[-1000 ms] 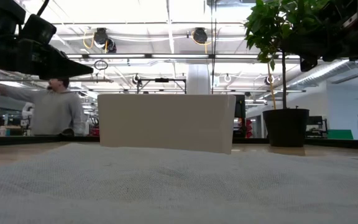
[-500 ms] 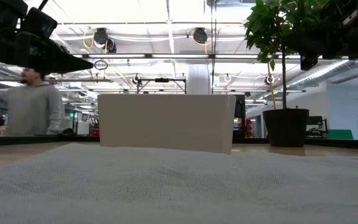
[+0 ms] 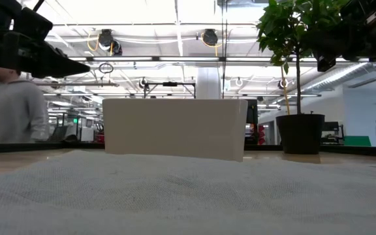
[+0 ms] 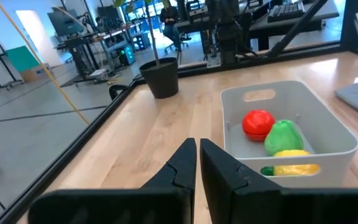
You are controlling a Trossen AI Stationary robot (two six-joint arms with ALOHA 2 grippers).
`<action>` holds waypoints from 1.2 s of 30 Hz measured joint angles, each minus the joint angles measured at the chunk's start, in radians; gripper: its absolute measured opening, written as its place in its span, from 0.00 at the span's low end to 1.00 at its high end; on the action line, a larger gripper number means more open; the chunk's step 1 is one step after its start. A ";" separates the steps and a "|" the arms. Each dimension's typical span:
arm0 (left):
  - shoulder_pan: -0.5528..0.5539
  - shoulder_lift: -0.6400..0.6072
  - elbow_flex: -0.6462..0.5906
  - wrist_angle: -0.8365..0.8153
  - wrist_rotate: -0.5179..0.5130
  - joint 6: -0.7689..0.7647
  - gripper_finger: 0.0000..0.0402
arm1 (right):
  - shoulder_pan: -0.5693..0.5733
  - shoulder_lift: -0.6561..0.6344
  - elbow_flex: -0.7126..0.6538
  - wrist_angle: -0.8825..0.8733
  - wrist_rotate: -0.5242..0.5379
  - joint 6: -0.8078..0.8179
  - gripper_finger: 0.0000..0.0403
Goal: Pick and placing Produce into tupperware
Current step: Return to Home Position
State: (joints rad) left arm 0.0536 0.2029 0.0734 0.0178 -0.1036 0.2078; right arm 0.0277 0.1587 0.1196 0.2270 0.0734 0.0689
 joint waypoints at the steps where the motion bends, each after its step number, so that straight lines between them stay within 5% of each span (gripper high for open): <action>1: 0.000 -0.008 0.000 -0.007 0.000 -0.001 0.06 | 0.000 -0.003 -0.002 0.000 0.000 0.000 0.00; 36: 0.000 -0.055 0.000 -0.071 0.026 -0.030 0.06 | 0.000 -0.094 -0.055 0.000 -0.027 0.005 0.00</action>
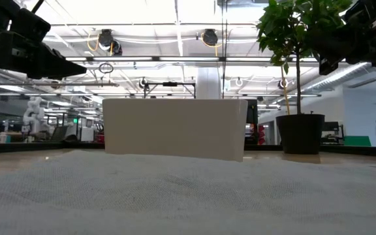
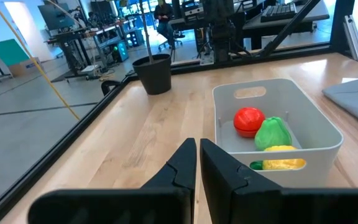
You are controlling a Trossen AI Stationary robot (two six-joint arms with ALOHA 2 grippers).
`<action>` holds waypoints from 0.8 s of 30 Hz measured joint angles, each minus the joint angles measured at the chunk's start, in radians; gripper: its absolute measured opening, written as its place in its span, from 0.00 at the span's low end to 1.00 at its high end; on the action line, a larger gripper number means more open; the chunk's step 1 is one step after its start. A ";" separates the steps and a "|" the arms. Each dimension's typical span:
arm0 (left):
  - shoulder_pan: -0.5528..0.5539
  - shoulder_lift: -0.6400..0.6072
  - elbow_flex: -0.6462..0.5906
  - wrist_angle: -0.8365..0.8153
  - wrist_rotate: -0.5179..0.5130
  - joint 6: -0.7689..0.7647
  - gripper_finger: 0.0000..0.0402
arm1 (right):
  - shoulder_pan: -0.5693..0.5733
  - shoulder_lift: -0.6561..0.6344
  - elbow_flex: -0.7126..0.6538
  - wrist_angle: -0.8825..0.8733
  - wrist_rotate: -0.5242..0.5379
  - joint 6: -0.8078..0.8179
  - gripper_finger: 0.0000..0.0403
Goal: Pick and placing Produce into tupperware
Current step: Return to Home Position
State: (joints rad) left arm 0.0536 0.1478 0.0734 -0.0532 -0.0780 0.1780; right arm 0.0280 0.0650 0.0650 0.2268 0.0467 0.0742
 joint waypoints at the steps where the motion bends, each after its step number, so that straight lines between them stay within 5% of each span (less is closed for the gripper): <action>1: 0.000 0.000 0.000 0.000 0.000 0.000 0.06 | 0.000 0.000 0.000 0.000 0.000 0.000 0.00; 24: 0.000 0.001 0.000 -0.005 0.000 -0.032 0.06 | 0.000 0.001 0.000 -0.010 -0.023 -0.034 0.00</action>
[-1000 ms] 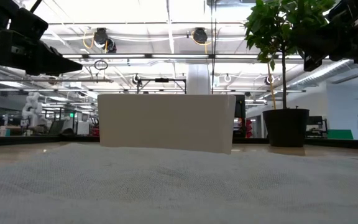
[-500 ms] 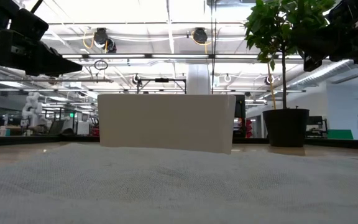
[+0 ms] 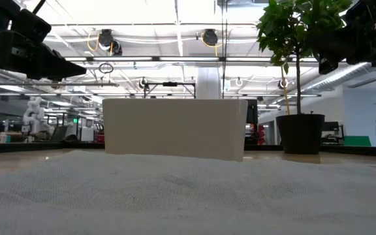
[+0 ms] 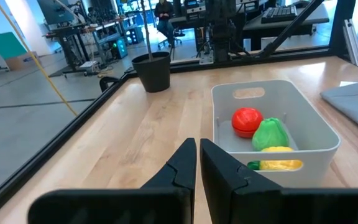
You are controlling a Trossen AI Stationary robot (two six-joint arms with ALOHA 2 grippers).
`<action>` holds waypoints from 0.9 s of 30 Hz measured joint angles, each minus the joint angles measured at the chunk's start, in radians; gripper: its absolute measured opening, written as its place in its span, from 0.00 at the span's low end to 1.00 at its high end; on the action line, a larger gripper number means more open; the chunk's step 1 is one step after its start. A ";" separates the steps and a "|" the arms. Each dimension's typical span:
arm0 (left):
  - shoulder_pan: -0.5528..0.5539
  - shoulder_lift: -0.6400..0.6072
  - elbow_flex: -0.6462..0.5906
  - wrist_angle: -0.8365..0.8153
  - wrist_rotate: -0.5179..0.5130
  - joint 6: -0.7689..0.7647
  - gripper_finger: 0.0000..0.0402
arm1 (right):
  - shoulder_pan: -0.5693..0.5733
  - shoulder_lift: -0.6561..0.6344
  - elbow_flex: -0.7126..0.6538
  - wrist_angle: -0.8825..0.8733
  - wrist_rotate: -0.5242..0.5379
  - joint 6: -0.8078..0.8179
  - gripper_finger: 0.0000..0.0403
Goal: Pick and placing Produce into tupperware
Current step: Return to Home Position
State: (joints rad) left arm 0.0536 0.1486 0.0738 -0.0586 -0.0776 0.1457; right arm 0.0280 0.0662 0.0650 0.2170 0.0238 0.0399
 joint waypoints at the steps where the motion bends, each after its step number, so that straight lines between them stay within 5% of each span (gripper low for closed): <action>1: 0.000 0.000 0.000 -0.001 0.000 -0.003 0.06 | 0.000 0.000 0.000 0.006 0.000 0.000 0.00; 27: 0.000 0.002 0.000 0.002 -0.002 -0.020 0.06 | 0.000 0.000 0.000 0.025 0.001 0.000 0.00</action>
